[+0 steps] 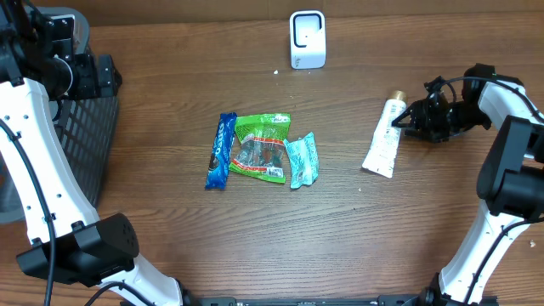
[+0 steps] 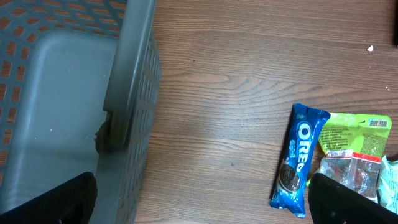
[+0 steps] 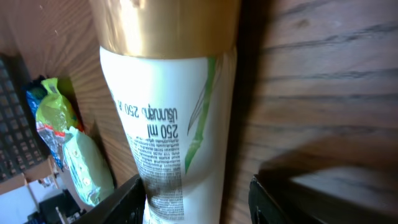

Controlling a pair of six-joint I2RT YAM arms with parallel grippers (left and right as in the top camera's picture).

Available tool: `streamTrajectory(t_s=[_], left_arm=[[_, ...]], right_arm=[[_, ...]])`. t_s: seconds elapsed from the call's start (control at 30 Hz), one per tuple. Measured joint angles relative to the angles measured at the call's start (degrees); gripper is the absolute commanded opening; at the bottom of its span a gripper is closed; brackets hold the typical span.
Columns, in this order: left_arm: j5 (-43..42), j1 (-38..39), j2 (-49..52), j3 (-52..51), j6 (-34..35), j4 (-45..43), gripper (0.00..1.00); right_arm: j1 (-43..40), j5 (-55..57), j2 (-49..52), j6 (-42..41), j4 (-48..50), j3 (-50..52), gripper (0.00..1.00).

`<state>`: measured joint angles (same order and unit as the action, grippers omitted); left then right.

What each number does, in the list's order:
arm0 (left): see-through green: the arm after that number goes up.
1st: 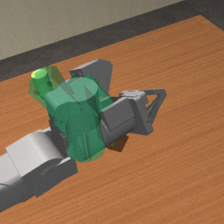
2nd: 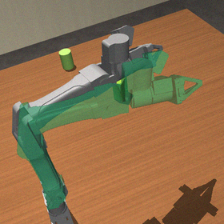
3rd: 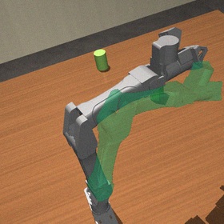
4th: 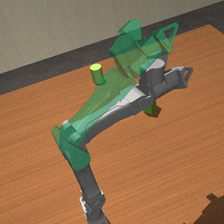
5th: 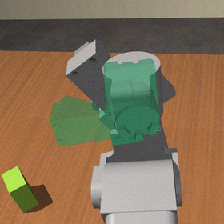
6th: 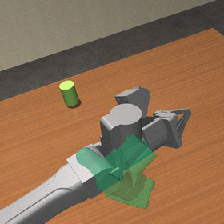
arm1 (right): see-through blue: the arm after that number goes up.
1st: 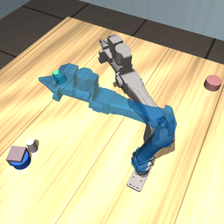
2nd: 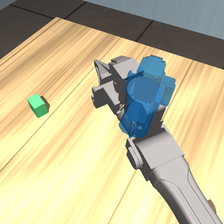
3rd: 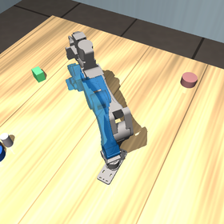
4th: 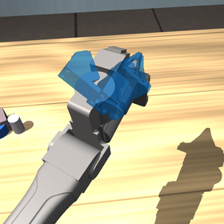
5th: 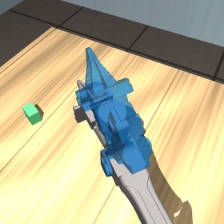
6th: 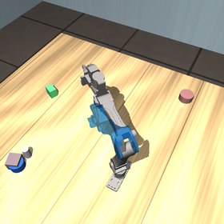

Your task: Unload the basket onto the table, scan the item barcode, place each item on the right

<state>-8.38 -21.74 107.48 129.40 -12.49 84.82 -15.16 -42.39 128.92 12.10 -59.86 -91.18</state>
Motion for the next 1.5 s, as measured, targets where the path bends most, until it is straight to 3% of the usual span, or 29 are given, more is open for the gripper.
streamTrajectory(t_s=[0.4,0.53,0.63,0.93,1.13,1.5], left_arm=[[0.0,0.0,0.0,0.0,0.0,0.0,1.00],[0.0,0.0,0.0,0.0,0.0,0.0,1.00],[0.0,0.0,0.0,0.0,0.0,0.0,1.00],[0.0,0.0,0.0,0.0,0.0,0.0,1.00],[0.0,0.0,0.0,0.0,0.0,0.0,1.00],[0.0,0.0,0.0,0.0,0.0,0.0,1.00]], right_arm=[[1.3,-4.0,-0.1,-0.1,5.7,4.5,0.34],[1.3,-5.5,-0.2,-0.3,5.9,5.7,0.11],[1.3,-7.1,-0.4,-0.3,4.5,5.6,0.05],[1.7,-1.1,-0.9,0.0,-4.6,-1.1,0.04],[3.9,6.4,-6.4,-0.5,-9.5,-8.7,0.04],[20.3,33.4,-11.0,-8.7,-13.4,-38.1,0.04]])
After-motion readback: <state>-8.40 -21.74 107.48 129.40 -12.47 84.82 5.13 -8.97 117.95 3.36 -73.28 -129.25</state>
